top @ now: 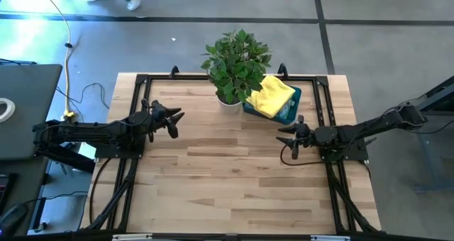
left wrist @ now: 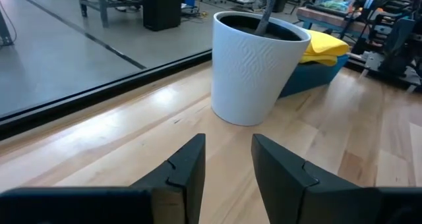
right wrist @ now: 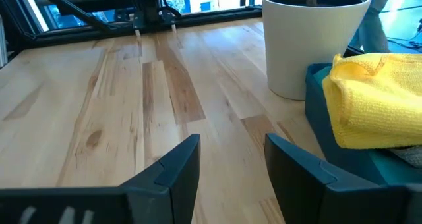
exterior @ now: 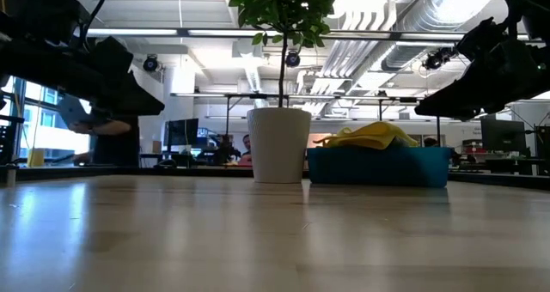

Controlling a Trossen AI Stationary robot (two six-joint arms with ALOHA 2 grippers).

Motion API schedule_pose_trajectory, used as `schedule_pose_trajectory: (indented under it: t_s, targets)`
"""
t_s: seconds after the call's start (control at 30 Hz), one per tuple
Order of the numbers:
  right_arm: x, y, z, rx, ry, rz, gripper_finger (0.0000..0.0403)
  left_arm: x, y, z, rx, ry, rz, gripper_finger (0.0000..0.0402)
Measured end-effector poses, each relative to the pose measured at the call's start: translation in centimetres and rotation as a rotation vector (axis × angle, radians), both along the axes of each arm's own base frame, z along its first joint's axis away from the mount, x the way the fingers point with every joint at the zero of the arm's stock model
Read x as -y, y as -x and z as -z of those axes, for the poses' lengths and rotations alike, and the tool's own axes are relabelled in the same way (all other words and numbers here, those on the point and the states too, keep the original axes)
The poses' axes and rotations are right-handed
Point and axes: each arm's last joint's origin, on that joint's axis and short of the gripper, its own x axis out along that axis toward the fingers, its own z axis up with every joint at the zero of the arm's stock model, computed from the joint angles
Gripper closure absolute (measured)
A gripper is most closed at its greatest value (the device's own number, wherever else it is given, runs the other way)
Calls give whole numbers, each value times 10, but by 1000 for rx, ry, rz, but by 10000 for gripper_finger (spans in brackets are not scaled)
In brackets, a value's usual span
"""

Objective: Fold microfiber towels
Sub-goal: Return to Home Position

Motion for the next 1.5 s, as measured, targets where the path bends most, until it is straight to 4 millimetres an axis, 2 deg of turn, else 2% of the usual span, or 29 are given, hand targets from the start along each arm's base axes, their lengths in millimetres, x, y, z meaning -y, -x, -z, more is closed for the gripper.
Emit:
schedule_pose_trajectory:
  t_s: [0.33, 0.57, 1.0, 1.5]
  targets:
    - [5, 8, -10, 92, -17, 31, 242, 1, 3, -5, 39, -12, 1, 289]
    - [14, 15, -22, 216, -32, 101, 242, 4, 11, -21, 195, -65, 1, 289]
    - [37, 28, -35, 369, -14, 315, 242, 0, 29, -39, 383, -147, -88, 289]
    - [59, 45, -42, 464, 42, 567, 242, -6, 39, -43, 426, -189, -188, 288]
